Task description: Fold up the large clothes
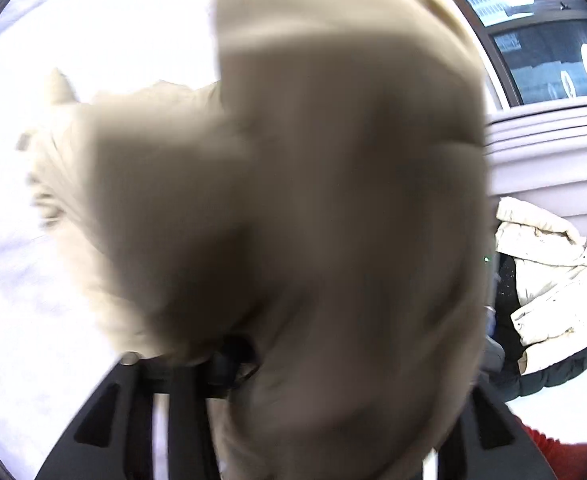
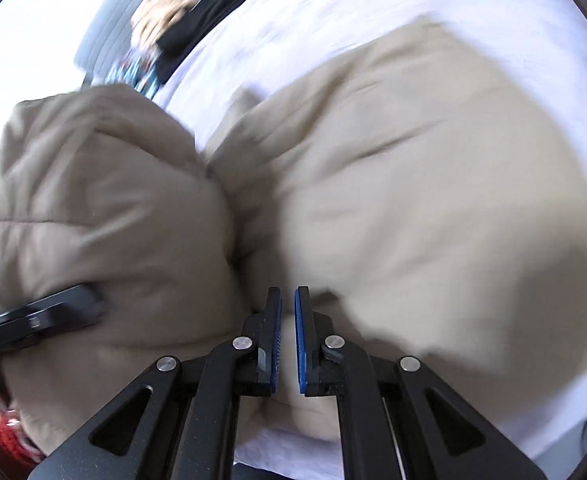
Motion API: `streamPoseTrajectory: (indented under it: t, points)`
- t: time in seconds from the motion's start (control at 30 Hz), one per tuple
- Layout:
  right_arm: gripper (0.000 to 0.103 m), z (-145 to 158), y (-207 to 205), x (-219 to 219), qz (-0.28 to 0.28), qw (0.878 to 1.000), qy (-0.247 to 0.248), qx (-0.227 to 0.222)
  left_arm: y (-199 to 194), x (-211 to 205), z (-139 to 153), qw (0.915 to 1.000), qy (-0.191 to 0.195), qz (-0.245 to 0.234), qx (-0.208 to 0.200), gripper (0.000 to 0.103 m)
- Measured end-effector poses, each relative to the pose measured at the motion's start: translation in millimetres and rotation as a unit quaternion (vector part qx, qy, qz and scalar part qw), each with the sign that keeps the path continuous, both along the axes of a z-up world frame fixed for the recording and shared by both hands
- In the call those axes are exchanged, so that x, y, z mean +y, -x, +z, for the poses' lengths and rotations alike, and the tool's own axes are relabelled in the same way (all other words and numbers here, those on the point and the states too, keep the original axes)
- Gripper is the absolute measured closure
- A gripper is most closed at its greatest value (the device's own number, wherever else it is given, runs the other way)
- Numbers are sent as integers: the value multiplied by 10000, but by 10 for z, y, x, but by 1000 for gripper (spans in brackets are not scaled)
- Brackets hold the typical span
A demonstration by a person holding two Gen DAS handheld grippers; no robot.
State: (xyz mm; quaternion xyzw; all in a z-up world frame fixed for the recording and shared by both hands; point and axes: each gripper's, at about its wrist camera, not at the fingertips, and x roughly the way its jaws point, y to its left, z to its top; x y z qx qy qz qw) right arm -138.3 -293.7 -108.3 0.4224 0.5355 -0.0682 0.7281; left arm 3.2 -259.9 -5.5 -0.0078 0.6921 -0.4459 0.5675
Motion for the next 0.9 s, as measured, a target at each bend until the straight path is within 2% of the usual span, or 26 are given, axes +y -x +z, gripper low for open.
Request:
streamPoseTrajectory:
  t: [0.03, 0.13, 0.2, 0.3, 0.33, 0.37, 0.4, 0.43, 0.47, 0.5, 0.57, 0.63, 0.7, 0.73, 0.77, 0.8, 0.83, 0.87, 0.9]
  points:
    - [97, 6, 142, -142, -167, 9999, -7, 26, 34, -163, -58, 10000, 15, -26, 31, 42]
    - [97, -22, 457, -380, -473, 9988, -130, 92, 117, -562, -250, 9998, 107, 21, 152, 28]
    - [94, -41, 635, -496, -584, 9980, -221, 112, 229, -758, -377, 9998, 24, 74, 161, 27]
    - [93, 24, 787, -597, -538, 9982, -183, 173, 274, -907, -411, 9998, -80, 147, 73, 16]
    - [91, 68, 819, -620, -477, 9986, -124, 176, 320, -954, -402, 9997, -132, 205, 53, 16]
    - [75, 142, 854, -648, -398, 9991, -88, 108, 332, -996, -398, 9995, -200, 248, 21, 16]
    - [42, 230, 882, -672, -304, 9995, -78, -19, 365, -1006, -399, 9993, -251, 282, -14, 16]
    - [25, 322, 903, -675, -194, 9996, -49, -184, 374, -1040, -390, 9990, -300, 317, -41, 16]
    - [14, 429, 912, -654, -55, 9992, -19, -407, 380, -1073, -371, 9987, -356, 348, -69, 16]
    - [14, 519, 926, -627, 110, 9982, -15, -590, 400, -1285, -420, 9985, -388, 373, -97, 16]
    - [14, 633, 880, -533, 550, 9953, -100, -794, 481, -1081, -281, 9985, -351, 392, -157, 16]
    - [14, 671, 764, -366, 851, 9922, -143, -900, 345, -1170, -232, 9986, -254, 388, -258, 16]
    - [14, 606, 590, -156, 1087, 9902, -38, -878, 361, -1203, -153, 9986, -138, 338, -385, 16]
    - [15, 554, 484, -64, 1169, 9902, 251, -715, 342, -1211, -77, 9983, -82, 311, -487, 16]
    - [21, 505, 417, 0, 1182, 9899, 562, -539, 318, -1185, -94, 9975, -12, 309, -634, 16]
    - [41, 460, 366, 34, 1137, 9891, 860, -361, 267, -1157, 2, 9956, 88, 346, -866, 16]
    - [57, 413, 340, 19, 1031, 9895, 985, -252, 201, -1103, 138, 9919, 144, 448, -1176, 16]
    - [78, 380, 345, 8, 892, 9917, 893, -232, 202, -962, 214, 9872, 140, 587, -1477, 16]
    - [82, 346, 370, -50, 705, 9943, 770, -228, 153, -850, 284, 9803, 83, 782, -1810, 16]
